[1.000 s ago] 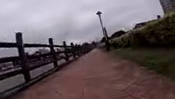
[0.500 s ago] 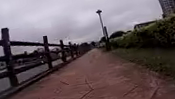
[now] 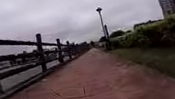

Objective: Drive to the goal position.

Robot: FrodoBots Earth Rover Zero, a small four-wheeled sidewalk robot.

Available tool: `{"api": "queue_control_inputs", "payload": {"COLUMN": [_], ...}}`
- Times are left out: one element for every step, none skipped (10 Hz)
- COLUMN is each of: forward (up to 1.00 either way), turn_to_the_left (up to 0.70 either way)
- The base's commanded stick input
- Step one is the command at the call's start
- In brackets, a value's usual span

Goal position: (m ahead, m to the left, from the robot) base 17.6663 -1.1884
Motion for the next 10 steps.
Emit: {"api": "queue_control_inputs", "payload": {"forward": [1.00,1.00,1.00,1.00,1.00,1.00,1.00,1.00,1.00,1.00], "turn_to_the_left": [0.00,0.00,0.00,0.00,0.00,0.00,0.00,0.00,0.00,0.00]}}
